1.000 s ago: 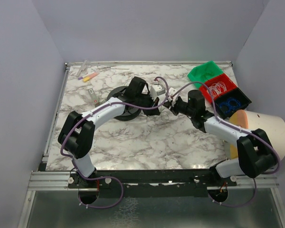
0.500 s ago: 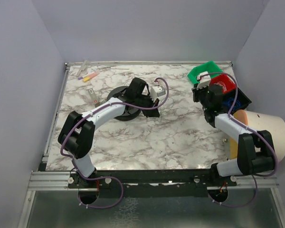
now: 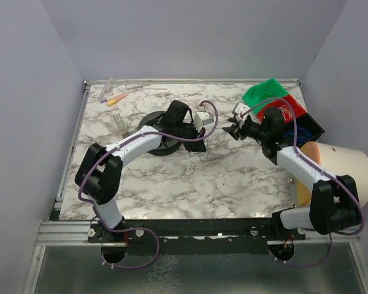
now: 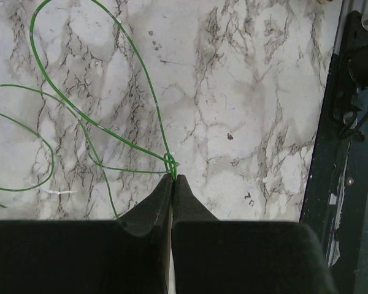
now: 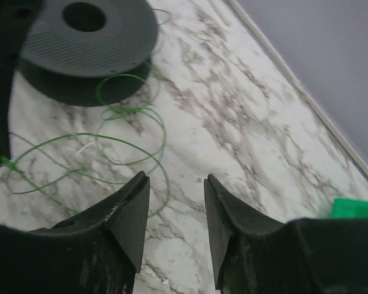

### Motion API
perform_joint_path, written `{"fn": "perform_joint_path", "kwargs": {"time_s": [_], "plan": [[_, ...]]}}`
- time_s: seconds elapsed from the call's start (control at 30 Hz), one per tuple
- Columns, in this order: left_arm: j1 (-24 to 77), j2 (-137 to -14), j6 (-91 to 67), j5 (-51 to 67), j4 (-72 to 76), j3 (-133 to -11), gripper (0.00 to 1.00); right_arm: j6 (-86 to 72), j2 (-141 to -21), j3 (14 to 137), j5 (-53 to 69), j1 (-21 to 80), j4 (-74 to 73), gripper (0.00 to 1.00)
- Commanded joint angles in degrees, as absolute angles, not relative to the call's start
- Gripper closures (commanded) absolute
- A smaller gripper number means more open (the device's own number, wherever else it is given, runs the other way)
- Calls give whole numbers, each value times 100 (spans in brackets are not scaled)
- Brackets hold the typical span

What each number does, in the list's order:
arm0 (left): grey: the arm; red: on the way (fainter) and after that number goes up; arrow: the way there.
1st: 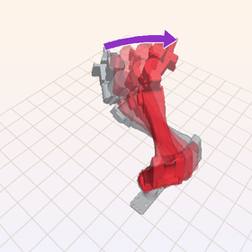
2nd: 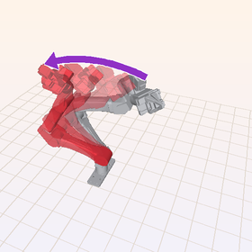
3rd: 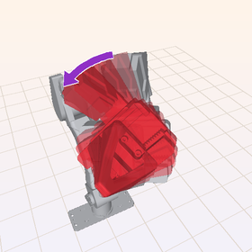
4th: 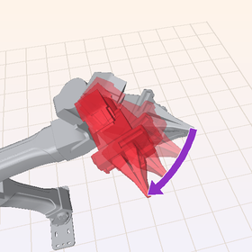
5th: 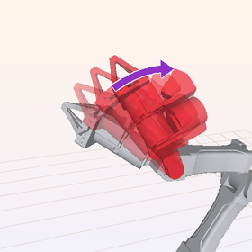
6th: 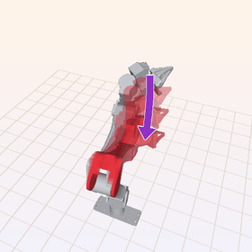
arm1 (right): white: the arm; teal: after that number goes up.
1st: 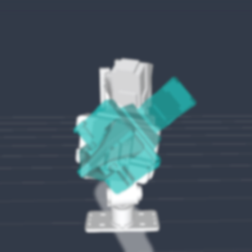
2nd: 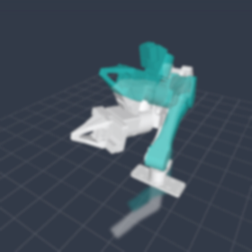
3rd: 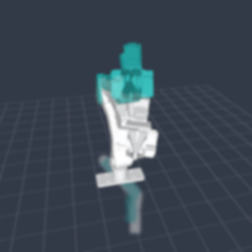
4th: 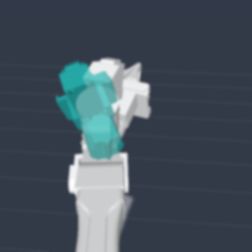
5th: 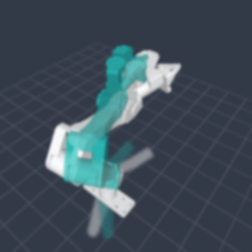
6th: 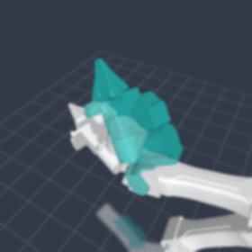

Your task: Wrap the cables

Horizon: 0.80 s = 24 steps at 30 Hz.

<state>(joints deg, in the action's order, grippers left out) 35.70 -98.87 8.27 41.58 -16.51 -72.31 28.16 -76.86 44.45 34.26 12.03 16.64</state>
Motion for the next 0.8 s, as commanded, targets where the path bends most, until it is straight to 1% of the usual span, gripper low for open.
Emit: {"fn": "perform_joint_path", "kwargs": {"time_s": [0.0, 0.1, 0.3, 0.37, 0.4, 0.53, 0.63, 0.77], "plan": [[3668, -9932, 1064, 4424, -1890, -7277, 100, 3755, -7837, 4585, 4385, 1524, 961, 54], [3755, -9939, 1188, 4483, -1994, -7298, 100, 4346, -7921, 4497, 4310, 1864, 822, 48], [3905, -10038, 1446, 4550, -2282, -7419, 100, 4791, -7992, 4346, 4357, 2121, 900, 46], [3940, -10074, 1523, 4590, -2378, -7462, 100, 5047, -7989, 4285, 4457, 2160, 808, 42], [3946, -10080, 1534, 4602, -2408, -7484, 100, 5183, -8000, 4290, 4521, 2168, 681, 42], [3955, -10058, 1535, 4602, -2435, -7515, 100, 5613, -8124, 4481, 4653, 2183, 52, 42], [3955, -10008, 1553, 4575, -2435, -7485, 100, 5944, -8110, 4546, 4519, 2185, -316, 43], [3950, -10017, 1562, 4585, -2435, -7471, 100, 5683, -8104, 4467, 4413, 2181, 17, 46]]}}
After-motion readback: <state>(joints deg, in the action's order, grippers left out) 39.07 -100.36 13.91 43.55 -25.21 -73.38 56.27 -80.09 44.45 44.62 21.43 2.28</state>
